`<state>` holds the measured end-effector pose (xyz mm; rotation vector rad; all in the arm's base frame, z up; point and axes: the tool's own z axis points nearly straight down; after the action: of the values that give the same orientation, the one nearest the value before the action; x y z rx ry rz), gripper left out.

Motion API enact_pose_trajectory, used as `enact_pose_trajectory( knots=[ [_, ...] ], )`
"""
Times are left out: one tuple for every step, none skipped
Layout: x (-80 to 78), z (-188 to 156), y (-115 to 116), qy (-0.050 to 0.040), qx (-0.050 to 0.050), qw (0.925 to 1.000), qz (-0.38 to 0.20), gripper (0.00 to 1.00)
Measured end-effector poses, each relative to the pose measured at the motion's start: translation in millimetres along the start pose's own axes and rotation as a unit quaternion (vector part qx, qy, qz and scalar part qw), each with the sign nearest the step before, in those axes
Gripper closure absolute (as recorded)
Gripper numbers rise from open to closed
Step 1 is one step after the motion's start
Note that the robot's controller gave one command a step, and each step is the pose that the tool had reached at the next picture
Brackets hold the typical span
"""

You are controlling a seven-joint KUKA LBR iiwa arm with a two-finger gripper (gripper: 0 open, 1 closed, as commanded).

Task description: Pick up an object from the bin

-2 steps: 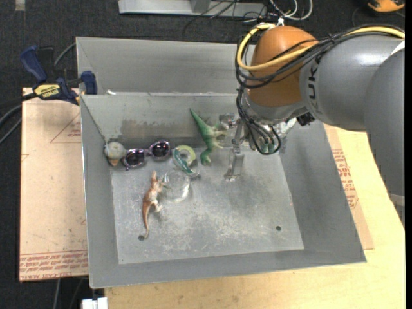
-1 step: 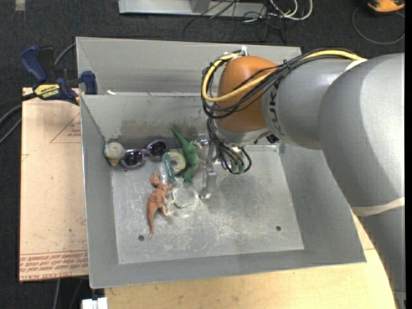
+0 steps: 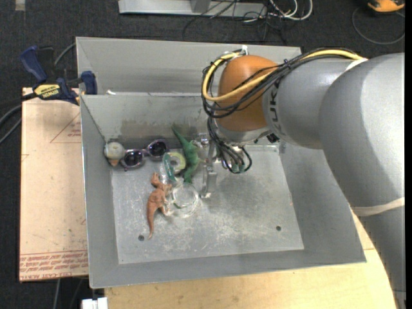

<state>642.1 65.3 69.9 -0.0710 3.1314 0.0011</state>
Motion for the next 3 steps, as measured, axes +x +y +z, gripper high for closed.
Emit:
enact_pose_trajectory(
  knots=[
    [27.9, -1.0, -26.5, -0.0011, -0.001, 0.9915, -0.130, 0.00],
    [27.6, -0.9, -26.4, -0.0011, -0.001, 0.9915, -0.130, 0.00],
    [15.8, -0.5, 40.7, -0.0028, -0.001, 0.9980, -0.063, 0.00]
  ],
)
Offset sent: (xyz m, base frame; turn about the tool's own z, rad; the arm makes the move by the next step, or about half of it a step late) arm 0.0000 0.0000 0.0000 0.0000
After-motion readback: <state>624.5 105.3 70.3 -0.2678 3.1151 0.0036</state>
